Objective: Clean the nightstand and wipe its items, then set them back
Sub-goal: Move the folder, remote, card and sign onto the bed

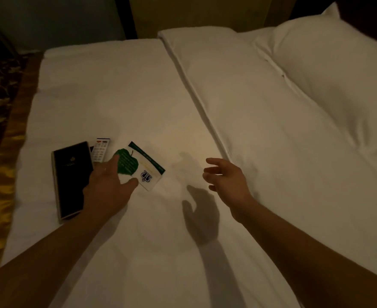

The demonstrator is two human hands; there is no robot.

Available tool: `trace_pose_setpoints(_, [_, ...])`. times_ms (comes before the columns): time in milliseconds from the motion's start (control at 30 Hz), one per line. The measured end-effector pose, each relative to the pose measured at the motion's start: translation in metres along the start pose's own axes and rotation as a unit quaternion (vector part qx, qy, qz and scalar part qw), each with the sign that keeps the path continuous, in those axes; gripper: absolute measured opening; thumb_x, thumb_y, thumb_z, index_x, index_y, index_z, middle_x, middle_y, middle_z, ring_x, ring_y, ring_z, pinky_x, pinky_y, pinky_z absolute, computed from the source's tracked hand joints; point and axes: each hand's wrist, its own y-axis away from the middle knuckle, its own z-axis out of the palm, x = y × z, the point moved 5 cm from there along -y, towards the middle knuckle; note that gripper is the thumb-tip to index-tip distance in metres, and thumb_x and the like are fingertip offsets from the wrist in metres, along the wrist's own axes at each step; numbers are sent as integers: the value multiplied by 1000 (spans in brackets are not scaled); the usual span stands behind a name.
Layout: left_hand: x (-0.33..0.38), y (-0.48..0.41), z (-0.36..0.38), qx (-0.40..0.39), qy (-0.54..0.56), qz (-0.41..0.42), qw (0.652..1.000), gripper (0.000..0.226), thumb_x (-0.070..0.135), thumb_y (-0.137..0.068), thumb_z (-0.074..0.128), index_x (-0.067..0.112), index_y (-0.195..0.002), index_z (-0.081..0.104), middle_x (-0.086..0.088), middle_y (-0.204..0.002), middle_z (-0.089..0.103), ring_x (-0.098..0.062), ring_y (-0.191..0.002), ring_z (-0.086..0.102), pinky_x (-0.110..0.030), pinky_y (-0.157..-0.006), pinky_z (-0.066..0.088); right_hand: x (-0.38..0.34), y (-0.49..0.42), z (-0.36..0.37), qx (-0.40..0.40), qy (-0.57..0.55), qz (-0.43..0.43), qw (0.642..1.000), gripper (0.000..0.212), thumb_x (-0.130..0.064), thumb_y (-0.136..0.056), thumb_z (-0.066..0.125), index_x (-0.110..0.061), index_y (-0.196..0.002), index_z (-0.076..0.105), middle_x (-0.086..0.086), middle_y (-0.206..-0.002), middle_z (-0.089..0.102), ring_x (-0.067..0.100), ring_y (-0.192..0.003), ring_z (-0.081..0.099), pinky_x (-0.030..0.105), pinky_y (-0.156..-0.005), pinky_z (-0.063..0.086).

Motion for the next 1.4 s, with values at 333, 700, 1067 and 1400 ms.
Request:
trace_pose_setpoints(333, [99,62,58,-61,-30,95,993,92,64,-76,45,29,-157,15,-11,-163,22,-29,-149,20,-53,-119,22,25,54,-107,76,-18,-6,997,35,-14,-85,65,-33,-115,66,-6,-98,72,16,-87,70,36,-78,60])
trace_pose_setpoints(700, [237,164,153,-118,-61,205,970,83,56,-89,55,30,-156,14,-9,-163,21,-29,-149,20,-58,-117,22,75,148,-272,191,-68,2,979,34,-13,-87,65,-36,-111,67,-5,-98,73,17,-89,70,43,-86,59])
trace_pose_setpoints(1067, [350,277,235,-155,-83,318,932,80,55,-90,53,30,-156,16,-9,-162,23,-27,-150,18,-58,-117,21,134,242,-410,298,-98,9,949,30,-18,-87,67,-42,-106,67,-4,-99,72,15,-89,70,39,-80,60])
trace_pose_setpoints(1400, [424,394,310,-216,-74,412,882,78,55,-90,50,31,-156,15,-9,-161,24,-27,-148,23,-57,-115,25,171,345,-531,447,-107,-3,888,29,-16,-89,67,-32,-112,68,-8,-98,72,4,-85,70,20,-66,57])
